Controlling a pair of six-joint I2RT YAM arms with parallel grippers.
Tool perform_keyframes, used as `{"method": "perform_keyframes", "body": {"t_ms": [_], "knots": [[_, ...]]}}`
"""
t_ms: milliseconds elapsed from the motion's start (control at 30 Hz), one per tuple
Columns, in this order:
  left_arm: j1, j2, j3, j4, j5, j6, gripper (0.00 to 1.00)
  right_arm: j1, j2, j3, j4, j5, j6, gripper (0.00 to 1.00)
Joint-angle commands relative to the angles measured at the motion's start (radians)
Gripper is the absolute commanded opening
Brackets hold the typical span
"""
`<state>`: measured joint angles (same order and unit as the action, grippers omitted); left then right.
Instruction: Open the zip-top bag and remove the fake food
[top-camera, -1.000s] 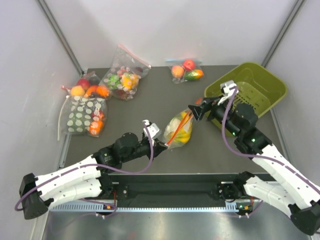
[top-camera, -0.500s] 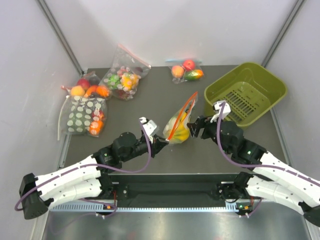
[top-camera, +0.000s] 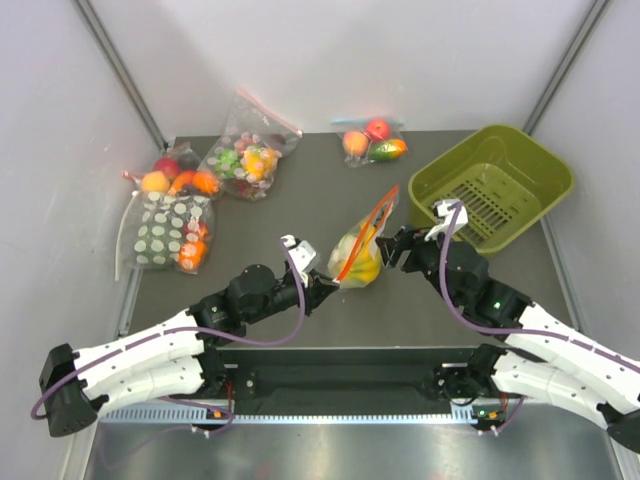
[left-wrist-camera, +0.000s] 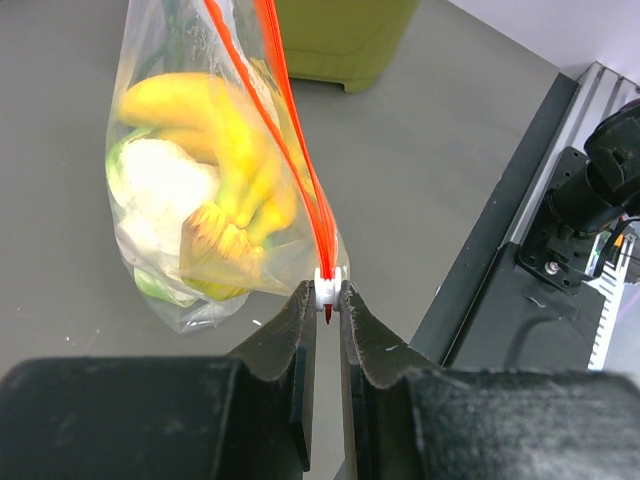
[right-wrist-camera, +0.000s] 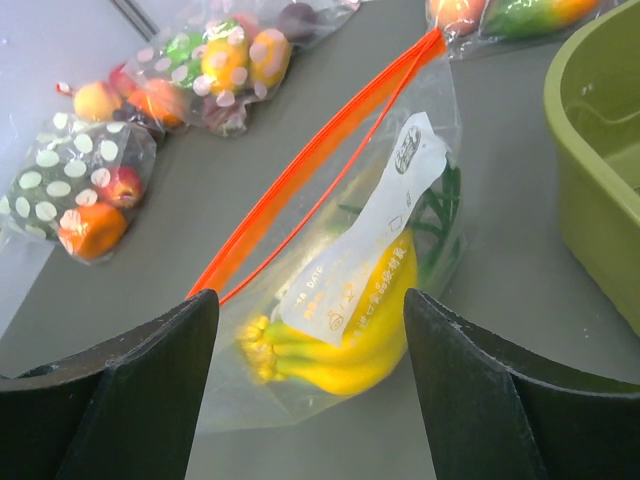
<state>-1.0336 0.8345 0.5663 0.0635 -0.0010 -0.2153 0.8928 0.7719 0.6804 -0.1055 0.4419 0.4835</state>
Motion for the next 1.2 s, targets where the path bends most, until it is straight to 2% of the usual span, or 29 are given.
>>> {"method": "perform_keyframes", "body": {"t_ms": [0, 333, 633, 1167], "knots": [[-0.005, -0.003, -0.011, 0.087, -0.004, -0.009, 0.00, 0.009, -0.010, -0.004, 0.046, 0.032, 0.017, 0.75], [-0.005, -0.003, -0.029, 0.090, -0.004, -0.006, 0.00, -0.018, 0.092, 0.013, 0.098, 0.040, 0.010, 0.73], [-0.013, -0.002, -0.043, 0.094, 0.021, -0.004, 0.00, -0.068, 0.086, -0.008, 0.161, 0.004, 0.032, 0.72], [-0.017, -0.003, -0.034, 0.098, 0.024, 0.005, 0.00, -0.121, 0.142, -0.033, 0.110, 0.008, 0.064, 0.69]]}}
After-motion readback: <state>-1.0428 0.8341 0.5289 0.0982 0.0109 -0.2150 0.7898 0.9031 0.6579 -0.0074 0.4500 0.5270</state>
